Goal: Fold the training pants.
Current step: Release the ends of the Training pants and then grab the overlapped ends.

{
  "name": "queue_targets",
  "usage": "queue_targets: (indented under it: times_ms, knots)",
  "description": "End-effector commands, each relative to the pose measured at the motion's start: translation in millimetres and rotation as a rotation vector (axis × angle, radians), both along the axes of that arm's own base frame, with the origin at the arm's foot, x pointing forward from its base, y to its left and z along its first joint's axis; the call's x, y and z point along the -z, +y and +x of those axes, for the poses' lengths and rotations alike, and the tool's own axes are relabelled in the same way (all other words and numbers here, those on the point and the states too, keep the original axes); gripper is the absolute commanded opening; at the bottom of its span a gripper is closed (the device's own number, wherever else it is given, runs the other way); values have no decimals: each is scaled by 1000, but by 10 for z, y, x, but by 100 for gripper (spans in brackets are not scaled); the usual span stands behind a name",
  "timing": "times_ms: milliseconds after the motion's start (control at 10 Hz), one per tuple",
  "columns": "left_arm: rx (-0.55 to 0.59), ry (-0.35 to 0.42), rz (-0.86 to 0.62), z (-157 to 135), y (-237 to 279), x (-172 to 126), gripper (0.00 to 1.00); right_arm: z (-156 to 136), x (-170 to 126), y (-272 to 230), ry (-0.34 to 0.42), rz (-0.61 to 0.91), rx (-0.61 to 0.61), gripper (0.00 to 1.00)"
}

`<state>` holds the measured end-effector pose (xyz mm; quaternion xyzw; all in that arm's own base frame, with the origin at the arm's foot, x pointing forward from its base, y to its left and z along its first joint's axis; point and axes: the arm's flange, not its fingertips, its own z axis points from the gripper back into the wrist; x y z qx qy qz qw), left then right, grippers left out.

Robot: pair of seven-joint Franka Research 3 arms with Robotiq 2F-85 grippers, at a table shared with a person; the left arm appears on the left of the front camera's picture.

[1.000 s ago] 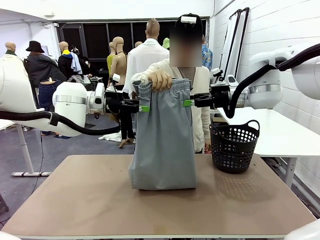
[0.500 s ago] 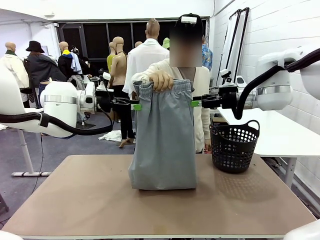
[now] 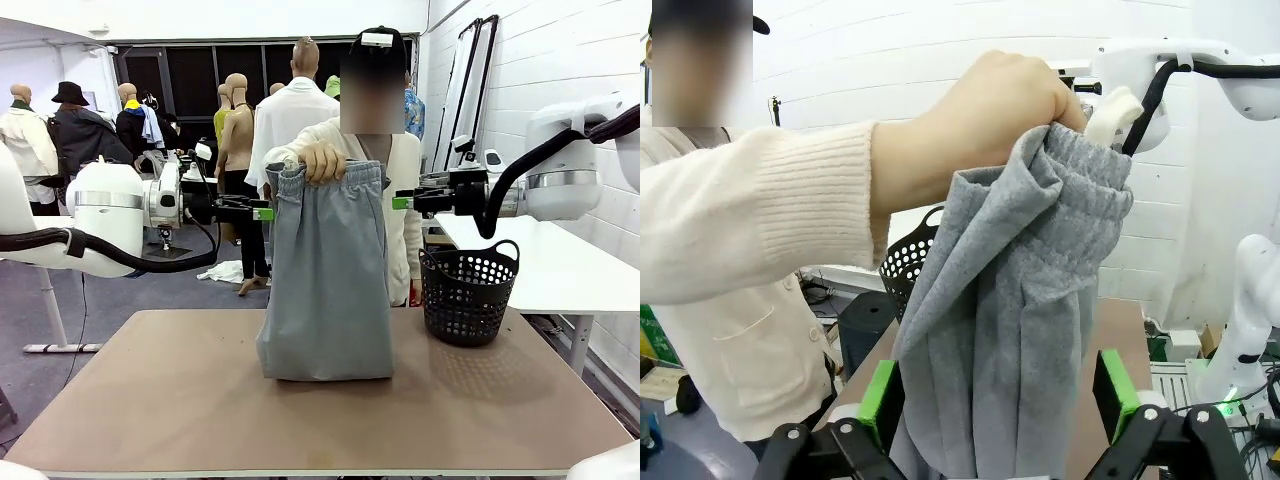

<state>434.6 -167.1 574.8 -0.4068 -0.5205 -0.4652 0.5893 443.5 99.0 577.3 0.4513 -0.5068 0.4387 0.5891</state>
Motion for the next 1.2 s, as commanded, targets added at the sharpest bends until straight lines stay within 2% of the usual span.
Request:
queue_targets:
  times_ms: [0,500,1100]
  knots:
    - [-27,15,-16,-95,-3,7,100,-91,21,-65,26,15,1,100]
    - [-43,-34,-3,-82,2,10,100,-67,90,17,-7,7,1,100]
    - [-39,-92,-28,-65,50,-17,100,-174,107,193,-36,-8,8,100]
